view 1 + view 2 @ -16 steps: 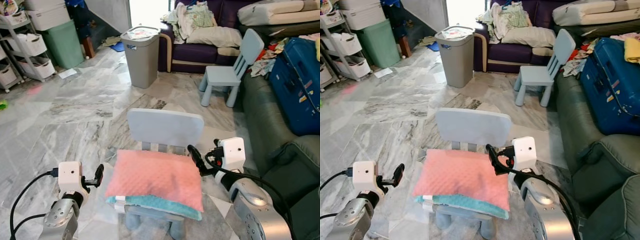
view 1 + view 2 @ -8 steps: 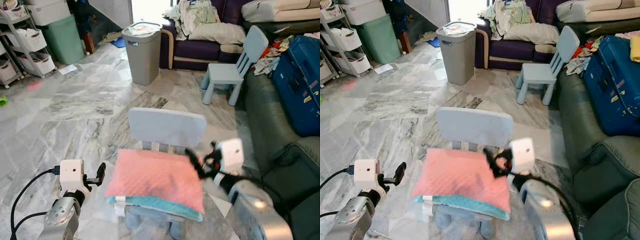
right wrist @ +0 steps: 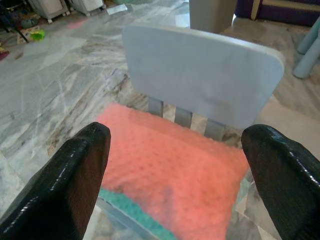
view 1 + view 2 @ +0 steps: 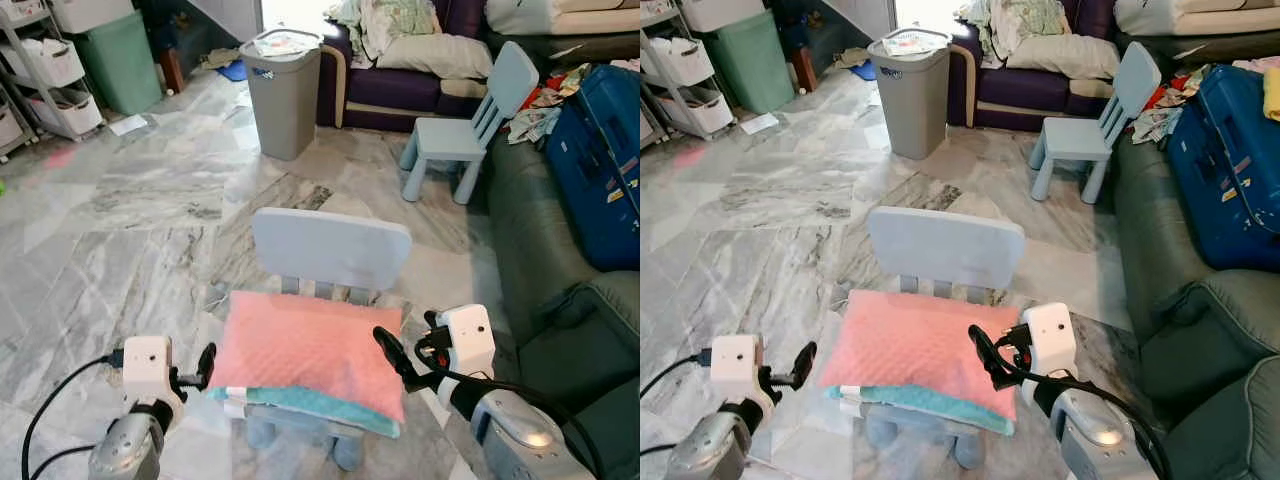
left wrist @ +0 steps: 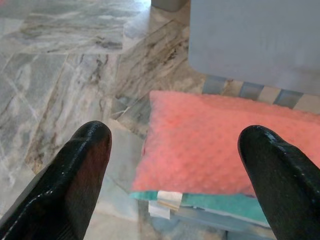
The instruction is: Move the pillow to the sofa
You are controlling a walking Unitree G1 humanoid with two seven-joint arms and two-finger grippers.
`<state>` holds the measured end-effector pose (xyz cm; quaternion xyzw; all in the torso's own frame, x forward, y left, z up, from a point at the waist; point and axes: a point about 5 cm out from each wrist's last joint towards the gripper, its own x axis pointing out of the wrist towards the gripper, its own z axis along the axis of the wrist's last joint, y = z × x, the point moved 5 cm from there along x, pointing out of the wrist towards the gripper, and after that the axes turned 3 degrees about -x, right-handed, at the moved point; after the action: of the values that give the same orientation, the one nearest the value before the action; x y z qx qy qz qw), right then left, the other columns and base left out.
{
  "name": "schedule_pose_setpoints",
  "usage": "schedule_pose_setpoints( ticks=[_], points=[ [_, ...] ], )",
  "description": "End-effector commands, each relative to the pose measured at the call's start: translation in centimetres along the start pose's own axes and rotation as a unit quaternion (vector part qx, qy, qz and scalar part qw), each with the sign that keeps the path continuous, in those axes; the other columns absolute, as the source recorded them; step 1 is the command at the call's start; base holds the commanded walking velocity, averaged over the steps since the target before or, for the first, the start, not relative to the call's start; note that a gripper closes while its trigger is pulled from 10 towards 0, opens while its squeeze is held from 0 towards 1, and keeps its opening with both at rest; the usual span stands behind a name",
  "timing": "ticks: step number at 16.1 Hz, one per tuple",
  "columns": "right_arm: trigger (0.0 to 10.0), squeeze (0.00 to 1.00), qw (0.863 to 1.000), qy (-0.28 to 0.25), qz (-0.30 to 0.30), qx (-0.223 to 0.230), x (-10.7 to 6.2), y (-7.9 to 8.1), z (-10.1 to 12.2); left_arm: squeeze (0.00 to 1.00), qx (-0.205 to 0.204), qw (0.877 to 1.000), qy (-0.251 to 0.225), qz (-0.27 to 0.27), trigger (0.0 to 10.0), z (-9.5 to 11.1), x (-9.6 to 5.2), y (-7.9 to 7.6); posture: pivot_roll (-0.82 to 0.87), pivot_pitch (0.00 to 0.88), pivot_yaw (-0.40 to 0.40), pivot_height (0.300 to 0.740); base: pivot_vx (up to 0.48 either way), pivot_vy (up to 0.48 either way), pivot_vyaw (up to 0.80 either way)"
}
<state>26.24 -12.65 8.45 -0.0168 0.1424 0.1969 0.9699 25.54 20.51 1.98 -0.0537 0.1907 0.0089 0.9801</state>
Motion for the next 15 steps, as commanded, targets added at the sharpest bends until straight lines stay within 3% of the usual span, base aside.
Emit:
schedule_pose_setpoints(
  ticks=[1,15],
  points=[
    [10.0,0.00,1.000,-0.001,0.004,-0.002,-0.38,0.09,0.34,0.00,0.003,1.000,-0.002,0.000,10.0,0.33,-0.15,0.02,-0.10,0.113,-0.018,0.740,0.000,0.000,0.00],
    [10.0,0.00,1.000,0.004,0.021,-0.015,-0.12,0.56,0.55,0.00,-0.006,1.000,-0.003,0.005,10.0,0.47,0.16,-0.30,-0.10,0.101,-0.039,0.740,0.000,0.000,0.00]
  ],
)
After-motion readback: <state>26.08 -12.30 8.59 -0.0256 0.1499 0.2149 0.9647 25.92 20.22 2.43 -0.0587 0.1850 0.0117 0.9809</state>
